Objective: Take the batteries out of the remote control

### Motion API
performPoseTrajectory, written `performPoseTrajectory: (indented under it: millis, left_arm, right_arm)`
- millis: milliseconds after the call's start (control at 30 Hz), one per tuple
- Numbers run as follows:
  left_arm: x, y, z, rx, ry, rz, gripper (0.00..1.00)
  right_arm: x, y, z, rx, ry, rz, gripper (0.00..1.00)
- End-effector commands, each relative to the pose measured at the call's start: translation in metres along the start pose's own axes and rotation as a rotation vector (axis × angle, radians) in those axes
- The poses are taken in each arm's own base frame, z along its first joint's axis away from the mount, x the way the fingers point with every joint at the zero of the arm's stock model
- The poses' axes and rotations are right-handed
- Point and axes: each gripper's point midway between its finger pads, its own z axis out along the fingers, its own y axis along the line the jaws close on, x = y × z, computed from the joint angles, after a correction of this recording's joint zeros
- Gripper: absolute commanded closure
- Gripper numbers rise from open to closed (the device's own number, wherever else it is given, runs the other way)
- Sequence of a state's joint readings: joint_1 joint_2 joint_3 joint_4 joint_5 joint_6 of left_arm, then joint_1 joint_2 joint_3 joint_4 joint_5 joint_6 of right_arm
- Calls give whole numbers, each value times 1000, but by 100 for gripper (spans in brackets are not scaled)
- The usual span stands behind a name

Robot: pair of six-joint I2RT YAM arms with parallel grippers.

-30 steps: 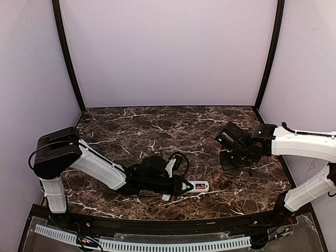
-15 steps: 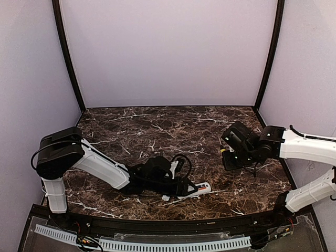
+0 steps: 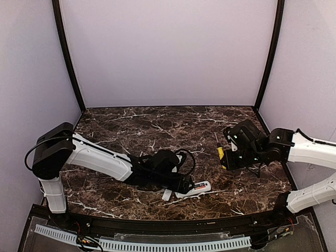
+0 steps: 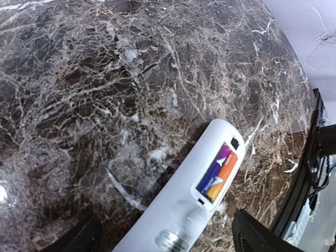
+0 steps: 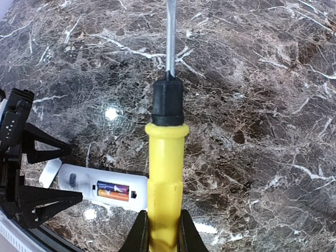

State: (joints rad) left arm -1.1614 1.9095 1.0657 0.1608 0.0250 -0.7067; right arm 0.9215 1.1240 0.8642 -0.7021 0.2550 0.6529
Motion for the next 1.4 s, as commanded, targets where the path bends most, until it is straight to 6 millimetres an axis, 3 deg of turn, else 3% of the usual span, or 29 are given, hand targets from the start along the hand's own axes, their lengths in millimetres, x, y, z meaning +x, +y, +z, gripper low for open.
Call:
performPoseTrajectory:
  millis: [0,133,333,600,767,1000,1133,1367]
  left_arm:
    - [-14,8,-18,-108,-15,116,13]
    - [-18,20,-25,-177,-8,150,14]
    - [-47,21,-61,-196,-103,197,16]
    - [-82,-12,-121,45,-190,182,22]
    - [-99,-41,-151,167,-206,147,26]
    - [-124,-78,-190,316,-181,115,29]
    - [-133,-84,-208,353,-137,108,31]
    - [-127,-73,-228,424,-21,58,41]
  right_arm:
    - [-10,14,-5,-88,-52,-11,99]
    - [-16,22,-10,-138,-84,-27,100]
    - [-23,40,-22,-276,-165,-75,100]
    - [-34,79,-48,-516,-286,-198,100]
    - [-47,87,-59,-511,-348,-256,100]
    - [-44,105,-62,-455,-367,-434,100]
    - [-39,112,-58,-420,-365,-526,100]
    - [-31,133,-62,-435,-394,-645,100]
